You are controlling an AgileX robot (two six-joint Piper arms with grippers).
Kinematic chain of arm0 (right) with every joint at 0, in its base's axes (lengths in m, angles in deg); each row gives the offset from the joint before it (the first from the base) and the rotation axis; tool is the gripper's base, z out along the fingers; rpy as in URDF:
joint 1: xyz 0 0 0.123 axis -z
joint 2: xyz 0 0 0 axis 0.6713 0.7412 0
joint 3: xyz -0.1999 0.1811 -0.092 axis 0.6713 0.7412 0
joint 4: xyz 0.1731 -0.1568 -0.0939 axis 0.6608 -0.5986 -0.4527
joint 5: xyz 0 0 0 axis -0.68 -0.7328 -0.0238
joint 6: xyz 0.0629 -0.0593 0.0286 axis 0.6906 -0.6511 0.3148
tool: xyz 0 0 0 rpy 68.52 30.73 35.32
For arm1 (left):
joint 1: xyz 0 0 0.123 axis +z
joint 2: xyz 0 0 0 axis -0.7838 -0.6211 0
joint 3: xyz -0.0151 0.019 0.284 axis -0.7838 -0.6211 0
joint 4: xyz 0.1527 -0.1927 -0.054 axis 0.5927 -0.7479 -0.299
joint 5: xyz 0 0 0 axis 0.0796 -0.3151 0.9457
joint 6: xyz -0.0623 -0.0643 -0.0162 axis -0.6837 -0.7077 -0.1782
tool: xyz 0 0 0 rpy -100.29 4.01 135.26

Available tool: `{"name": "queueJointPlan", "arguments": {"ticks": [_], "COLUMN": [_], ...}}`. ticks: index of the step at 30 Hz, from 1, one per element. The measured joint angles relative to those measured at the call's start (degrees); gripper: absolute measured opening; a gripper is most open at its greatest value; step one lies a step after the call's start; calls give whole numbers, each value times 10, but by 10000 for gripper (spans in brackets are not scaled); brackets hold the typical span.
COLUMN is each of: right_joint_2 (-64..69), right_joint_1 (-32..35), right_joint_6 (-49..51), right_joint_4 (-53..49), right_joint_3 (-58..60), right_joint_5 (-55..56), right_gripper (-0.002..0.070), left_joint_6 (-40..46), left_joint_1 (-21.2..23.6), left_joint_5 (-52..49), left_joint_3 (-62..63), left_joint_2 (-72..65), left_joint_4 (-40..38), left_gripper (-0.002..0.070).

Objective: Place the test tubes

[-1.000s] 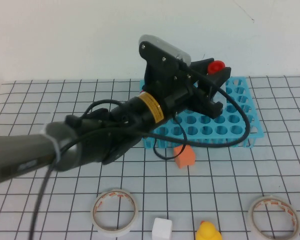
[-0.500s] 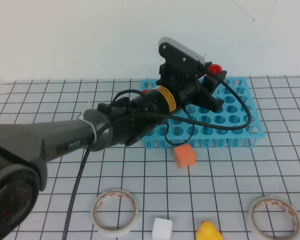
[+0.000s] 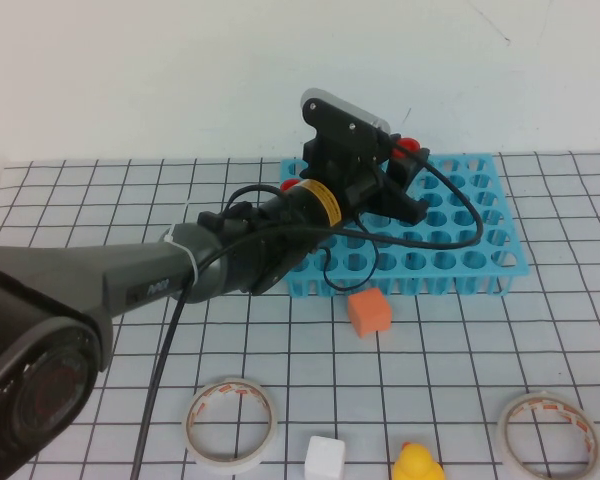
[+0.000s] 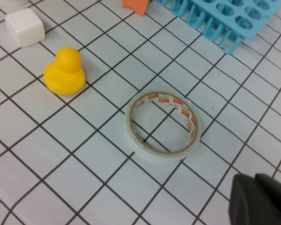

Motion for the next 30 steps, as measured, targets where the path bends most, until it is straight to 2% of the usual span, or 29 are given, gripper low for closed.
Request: {"name": "queueJointPlan", "arguments": {"ticks": [30], "right_joint_2": [0], "right_joint_1": [0], "right_joint_6": [0], "right_joint_4": [0], "right_joint_3": [0], "right_joint_5": [0], "right_gripper": [1], "left_joint_6": [-63], "left_joint_1": [-9], "left_joint_5": [-34], "left_joint_3": [0], "left_joint_2": [-1], "left_joint_4": [25], "left_gripper": [265]}}
